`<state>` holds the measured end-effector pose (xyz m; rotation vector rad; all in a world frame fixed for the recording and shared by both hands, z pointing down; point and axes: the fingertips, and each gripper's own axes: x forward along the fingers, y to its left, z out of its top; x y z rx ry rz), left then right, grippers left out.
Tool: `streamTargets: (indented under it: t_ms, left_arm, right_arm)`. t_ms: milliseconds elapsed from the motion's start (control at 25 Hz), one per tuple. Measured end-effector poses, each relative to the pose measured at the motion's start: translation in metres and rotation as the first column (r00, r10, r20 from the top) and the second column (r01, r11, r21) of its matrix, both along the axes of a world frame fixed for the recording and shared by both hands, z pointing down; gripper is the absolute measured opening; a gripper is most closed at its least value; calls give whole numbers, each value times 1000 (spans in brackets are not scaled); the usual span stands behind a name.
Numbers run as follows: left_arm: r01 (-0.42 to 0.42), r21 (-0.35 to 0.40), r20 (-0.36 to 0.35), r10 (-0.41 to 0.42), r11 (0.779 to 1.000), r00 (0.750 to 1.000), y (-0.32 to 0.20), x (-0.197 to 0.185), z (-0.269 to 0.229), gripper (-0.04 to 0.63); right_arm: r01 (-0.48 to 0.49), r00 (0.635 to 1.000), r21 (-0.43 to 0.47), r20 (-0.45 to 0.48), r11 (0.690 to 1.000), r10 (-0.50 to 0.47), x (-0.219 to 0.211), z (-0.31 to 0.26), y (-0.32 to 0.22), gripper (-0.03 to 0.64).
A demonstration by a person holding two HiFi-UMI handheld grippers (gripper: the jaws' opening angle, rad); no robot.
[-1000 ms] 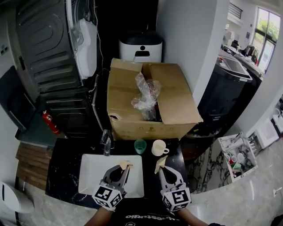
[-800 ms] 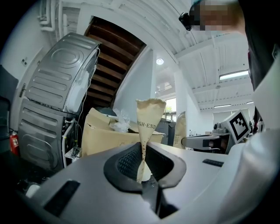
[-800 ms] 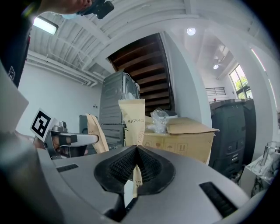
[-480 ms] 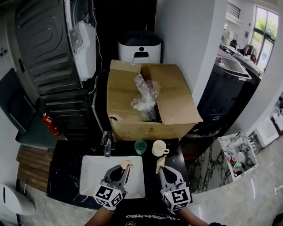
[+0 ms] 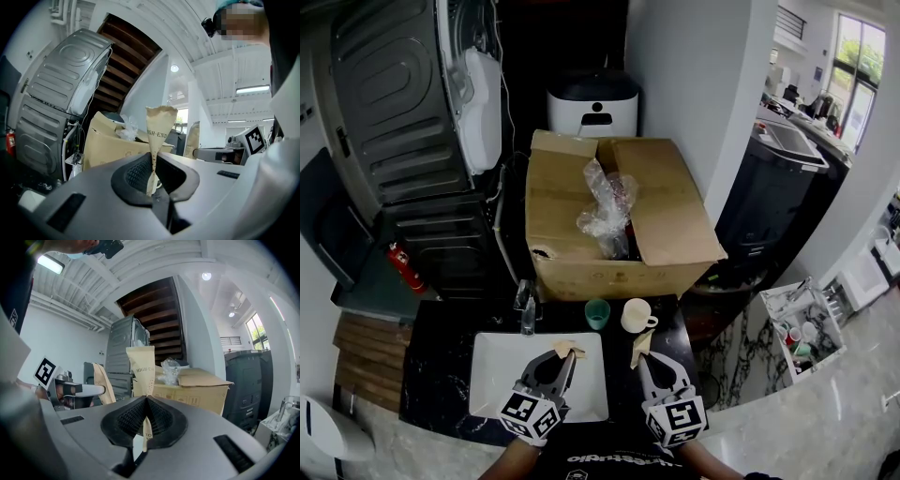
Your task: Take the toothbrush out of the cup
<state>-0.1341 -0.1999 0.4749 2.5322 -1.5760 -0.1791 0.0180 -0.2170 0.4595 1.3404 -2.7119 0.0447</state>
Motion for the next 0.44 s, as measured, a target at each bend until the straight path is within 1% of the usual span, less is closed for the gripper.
streamTargets:
  t_ms: [240, 440]
  left_arm:
    - [-15, 7, 15, 15, 1000, 1000, 1, 7, 0, 34]
    - [-14, -1, 20, 14, 1000, 1000, 3, 8, 2, 34]
  right_arm:
    - [-6, 1000, 0, -9, 1000, 6, 3, 1, 2, 37]
    - [-2, 1000, -9, 6, 1000, 2, 2, -1, 3, 38]
